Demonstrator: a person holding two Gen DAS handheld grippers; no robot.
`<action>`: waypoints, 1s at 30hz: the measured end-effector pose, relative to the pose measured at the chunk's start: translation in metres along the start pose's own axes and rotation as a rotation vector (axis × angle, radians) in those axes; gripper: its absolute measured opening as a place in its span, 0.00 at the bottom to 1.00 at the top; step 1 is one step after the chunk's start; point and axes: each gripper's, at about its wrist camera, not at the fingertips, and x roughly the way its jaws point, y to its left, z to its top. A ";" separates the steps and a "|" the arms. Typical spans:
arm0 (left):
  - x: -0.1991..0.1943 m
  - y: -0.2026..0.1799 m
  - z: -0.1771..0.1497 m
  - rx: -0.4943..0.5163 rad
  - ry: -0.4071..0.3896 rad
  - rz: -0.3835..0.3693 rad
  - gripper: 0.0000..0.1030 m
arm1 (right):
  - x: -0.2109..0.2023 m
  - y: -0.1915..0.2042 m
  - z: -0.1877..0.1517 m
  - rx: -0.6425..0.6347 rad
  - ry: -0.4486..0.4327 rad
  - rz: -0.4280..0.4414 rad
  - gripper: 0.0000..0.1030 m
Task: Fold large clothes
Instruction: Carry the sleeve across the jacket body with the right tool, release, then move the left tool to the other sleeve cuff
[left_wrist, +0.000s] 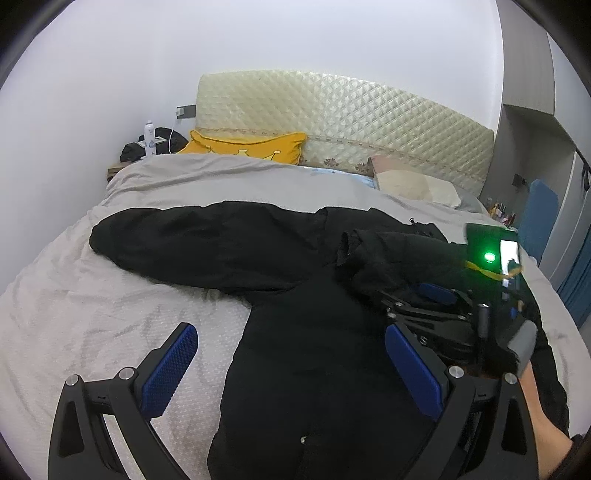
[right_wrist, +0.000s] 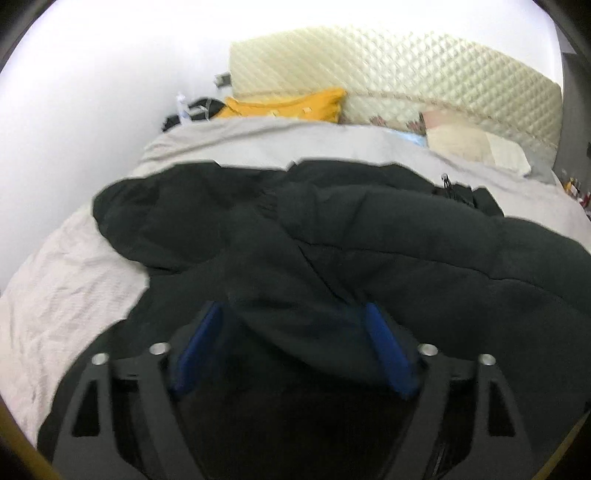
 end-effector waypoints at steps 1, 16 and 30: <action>-0.001 0.000 0.000 0.001 -0.003 0.002 1.00 | -0.004 -0.001 0.001 0.008 -0.007 -0.004 0.79; -0.031 -0.048 -0.015 0.038 -0.033 -0.037 1.00 | -0.139 -0.066 -0.017 0.144 -0.165 -0.142 0.79; -0.055 -0.087 -0.035 0.090 -0.042 -0.138 1.00 | -0.282 -0.109 -0.079 0.259 -0.279 -0.173 0.79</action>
